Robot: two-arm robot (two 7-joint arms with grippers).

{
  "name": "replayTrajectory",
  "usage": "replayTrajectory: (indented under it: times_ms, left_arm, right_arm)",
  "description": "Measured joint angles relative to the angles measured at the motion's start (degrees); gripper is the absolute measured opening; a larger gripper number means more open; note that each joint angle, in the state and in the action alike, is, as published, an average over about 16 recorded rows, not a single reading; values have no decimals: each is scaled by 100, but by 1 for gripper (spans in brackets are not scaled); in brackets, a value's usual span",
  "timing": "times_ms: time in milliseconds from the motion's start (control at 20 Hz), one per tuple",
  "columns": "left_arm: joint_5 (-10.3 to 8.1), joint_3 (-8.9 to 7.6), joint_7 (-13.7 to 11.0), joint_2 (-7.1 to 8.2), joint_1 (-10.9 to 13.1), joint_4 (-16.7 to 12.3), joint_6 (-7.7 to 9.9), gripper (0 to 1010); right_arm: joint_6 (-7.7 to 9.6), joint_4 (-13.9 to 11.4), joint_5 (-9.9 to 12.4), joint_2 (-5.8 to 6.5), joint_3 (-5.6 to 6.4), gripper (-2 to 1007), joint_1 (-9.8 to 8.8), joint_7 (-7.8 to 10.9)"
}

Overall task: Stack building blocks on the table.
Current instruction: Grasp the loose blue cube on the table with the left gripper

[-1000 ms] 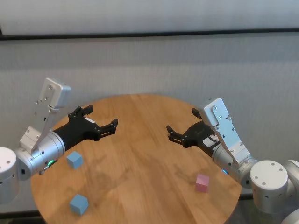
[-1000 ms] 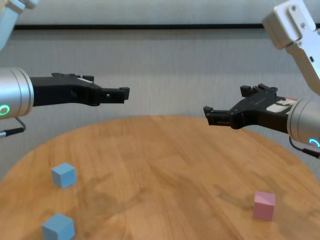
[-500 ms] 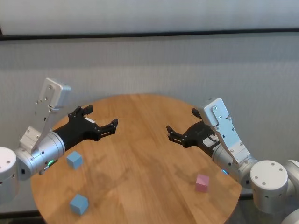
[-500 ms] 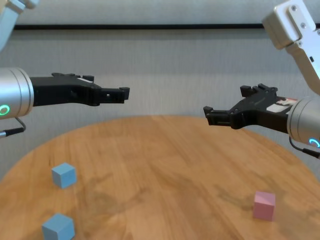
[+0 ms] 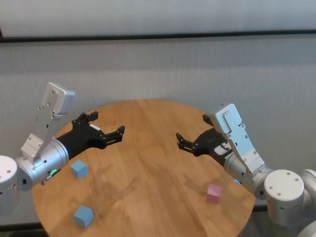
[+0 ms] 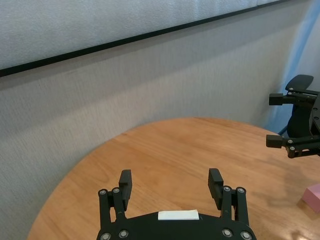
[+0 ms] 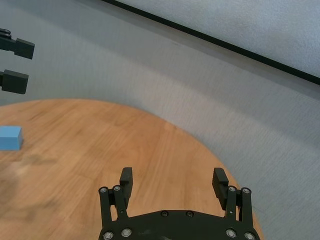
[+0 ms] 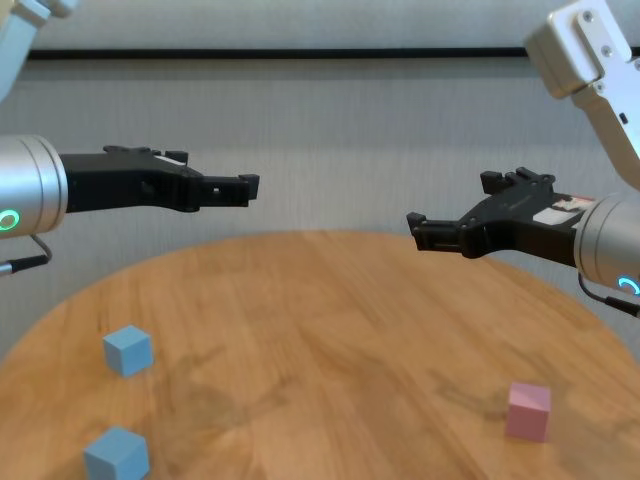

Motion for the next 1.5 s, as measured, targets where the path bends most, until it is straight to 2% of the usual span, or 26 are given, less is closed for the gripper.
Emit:
replayTrajectory:
  times_ms: [200,450,650,850,1000,1200,1350,1500]
  left_arm:
    - [-14,-5,-30,0,0,3,14,1000]
    - [-135,-58,-151,21,18,0,164,1000]
    - [-333,-147,-261,71,64,-47,424,1000]
    - [-655,-285,-405,173,170,-158,825,1000]
    - [-961,-433,-481,293,309,-299,1195,1000]
    - [-1323,-593,-631,542,550,-554,1621,1000]
    - [-1539,-664,-810,765,733,-740,1842,1000]
    - [-1676,-665,-1056,1021,885,-888,1951,1000]
  right_arm:
    - [0,0,0,0,0,1005,0,0]
    - [0,0,0,0,0,1004,0,0]
    - [0,0,0,0,0,1004,0,0]
    - [0,0,0,0,0,1005,0,0]
    - [0,0,0,0,0,1004,0,0]
    - [0,0,0,0,0,1005,0,0]
    - [0,0,0,0,0,1004,0,0]
    - [0,0,0,0,0,1005,0,0]
